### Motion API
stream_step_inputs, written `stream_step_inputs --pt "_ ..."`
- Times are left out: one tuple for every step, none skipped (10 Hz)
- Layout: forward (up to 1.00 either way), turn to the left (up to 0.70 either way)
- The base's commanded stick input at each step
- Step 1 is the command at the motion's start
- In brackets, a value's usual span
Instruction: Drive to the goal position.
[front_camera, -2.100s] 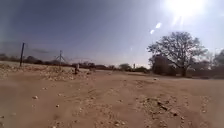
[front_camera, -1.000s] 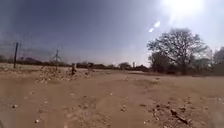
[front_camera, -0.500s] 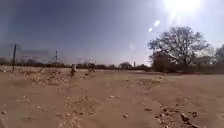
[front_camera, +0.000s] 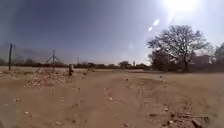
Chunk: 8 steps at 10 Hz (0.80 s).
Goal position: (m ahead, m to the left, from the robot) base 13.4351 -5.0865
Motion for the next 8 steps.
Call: stream_step_inputs --pt "0.5 0.0" --pt "0.5 0.0" --pt "0.5 0.0" --pt "0.5 0.0" --pt "0.5 0.0" --pt "0.5 0.0" --pt "0.5 0.0" --pt "0.5 0.0"
